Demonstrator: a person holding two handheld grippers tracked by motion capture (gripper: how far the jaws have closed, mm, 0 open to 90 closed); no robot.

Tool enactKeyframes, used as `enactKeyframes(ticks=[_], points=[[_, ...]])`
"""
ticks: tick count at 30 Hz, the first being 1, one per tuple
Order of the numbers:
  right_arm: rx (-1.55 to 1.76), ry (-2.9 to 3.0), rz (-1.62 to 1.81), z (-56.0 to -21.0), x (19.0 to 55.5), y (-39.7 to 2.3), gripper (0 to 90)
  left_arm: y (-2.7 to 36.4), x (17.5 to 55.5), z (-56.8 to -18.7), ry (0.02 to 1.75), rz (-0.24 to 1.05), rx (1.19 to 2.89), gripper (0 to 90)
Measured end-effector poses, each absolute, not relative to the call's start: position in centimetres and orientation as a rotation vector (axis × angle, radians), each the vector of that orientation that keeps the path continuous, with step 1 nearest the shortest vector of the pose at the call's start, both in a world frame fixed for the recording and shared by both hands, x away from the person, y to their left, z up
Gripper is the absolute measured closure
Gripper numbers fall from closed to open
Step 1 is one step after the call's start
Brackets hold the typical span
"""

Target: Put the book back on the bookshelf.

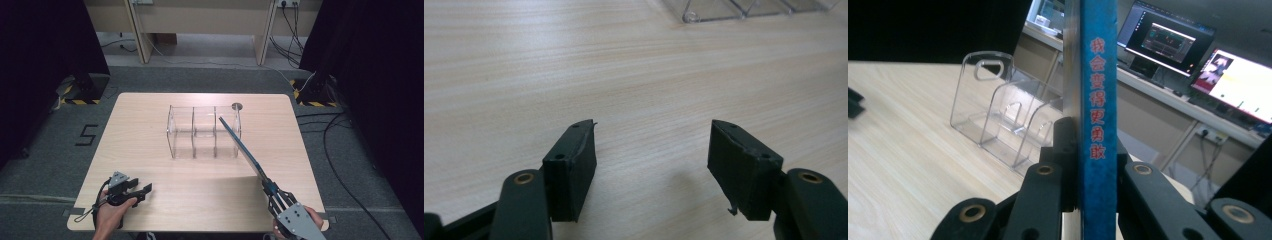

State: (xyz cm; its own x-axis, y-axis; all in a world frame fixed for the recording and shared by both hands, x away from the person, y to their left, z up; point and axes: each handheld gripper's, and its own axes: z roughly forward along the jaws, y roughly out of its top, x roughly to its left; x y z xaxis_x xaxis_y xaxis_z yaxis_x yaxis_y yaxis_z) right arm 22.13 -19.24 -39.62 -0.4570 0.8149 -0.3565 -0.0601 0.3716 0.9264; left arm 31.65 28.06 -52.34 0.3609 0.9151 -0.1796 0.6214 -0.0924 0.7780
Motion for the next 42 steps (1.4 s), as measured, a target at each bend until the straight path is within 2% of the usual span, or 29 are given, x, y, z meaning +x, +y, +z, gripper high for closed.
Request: enactKeyframes(ticks=[11,21,42], points=[[0.788,1.732,1.489,-38.6,23.6,-22.0,83.5,28.0,31.9,-52.3,1.317,0.447,1.836,31.8],[0.874,1.726,1.735,-39.3,24.6,-23.2,83.5,28.1,31.9,-52.4,1.314,0.434,1.831,31.8],[0.850,1.701,1.773,-38.8,25.2,-21.7,83.5,28.1,32.1,-52.4,1.305,0.439,1.840,31.8]])
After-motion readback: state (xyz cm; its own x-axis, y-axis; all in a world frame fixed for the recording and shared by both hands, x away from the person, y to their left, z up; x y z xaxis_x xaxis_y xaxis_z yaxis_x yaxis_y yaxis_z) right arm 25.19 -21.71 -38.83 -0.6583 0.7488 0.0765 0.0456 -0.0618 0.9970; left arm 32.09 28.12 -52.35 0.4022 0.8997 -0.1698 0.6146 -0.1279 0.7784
